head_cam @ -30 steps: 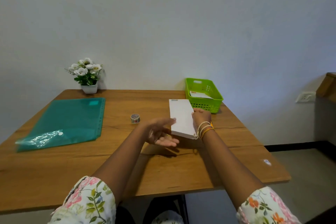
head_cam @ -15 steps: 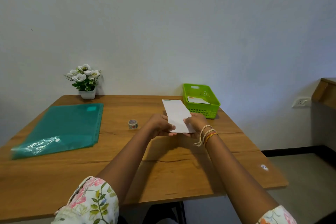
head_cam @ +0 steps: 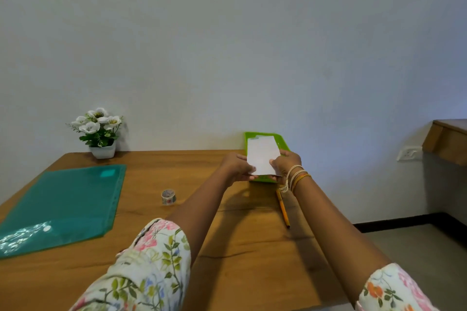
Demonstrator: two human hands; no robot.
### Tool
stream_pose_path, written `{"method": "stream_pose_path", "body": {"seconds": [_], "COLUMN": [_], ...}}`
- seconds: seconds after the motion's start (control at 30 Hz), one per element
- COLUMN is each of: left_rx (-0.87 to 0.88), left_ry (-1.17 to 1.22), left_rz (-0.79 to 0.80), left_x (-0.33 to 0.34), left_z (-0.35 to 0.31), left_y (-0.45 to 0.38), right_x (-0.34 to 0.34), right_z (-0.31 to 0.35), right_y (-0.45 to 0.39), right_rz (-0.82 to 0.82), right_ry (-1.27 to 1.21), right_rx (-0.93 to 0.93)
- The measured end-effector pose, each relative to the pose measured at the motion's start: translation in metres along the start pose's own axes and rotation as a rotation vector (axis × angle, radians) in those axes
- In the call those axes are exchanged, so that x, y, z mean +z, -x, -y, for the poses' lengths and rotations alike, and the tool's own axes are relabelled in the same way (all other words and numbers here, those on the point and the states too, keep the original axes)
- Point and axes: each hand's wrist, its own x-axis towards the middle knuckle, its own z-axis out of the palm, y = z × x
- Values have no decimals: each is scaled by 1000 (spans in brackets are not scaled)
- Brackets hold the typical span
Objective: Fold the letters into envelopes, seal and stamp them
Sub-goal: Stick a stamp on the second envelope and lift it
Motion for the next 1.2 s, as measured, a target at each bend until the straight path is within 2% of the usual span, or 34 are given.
{"method": "stream_pose_path", "body": {"seconds": [0.17,0.27,0.33,0.47,0.6,0.77,0.93,1.07,1.13,1.2], "left_rx": [-13,3,63,74,69,134,239,386,405,383], "left_ry": [-15,-55,-108,-173,-203,-210,-246,-247,-276,-317], "left_rz": [-45,-107,-129,-159,-153,-167,-174,-344,-374,-378], "left_x": [13,18,19,23,31,35,33,30,27,22], "left_z": [-14,-19,-20,-16,-7,9,33,57,69,84], "left_y": [-53,-84,-101,-117,-121,-111,-79,-40,-22,-6], "right_x": [9,12,18,31,28,26,15,12,10,9], "right_z": [12,13,11,-17,-5,-12,-27,-55,-73,-93], "right_y": [-67,-98,-118,-184,-137,-123,-93,-49,-29,-12], "right_rz": [71,-5,9,-52,-94,-133,-236,-426,-444,-393], "right_ry": [80,57,48,295,540,612,540,416,418,531], "right_rx": [81,122,118,49,-35,-23,-78,-177,-161,-83]}}
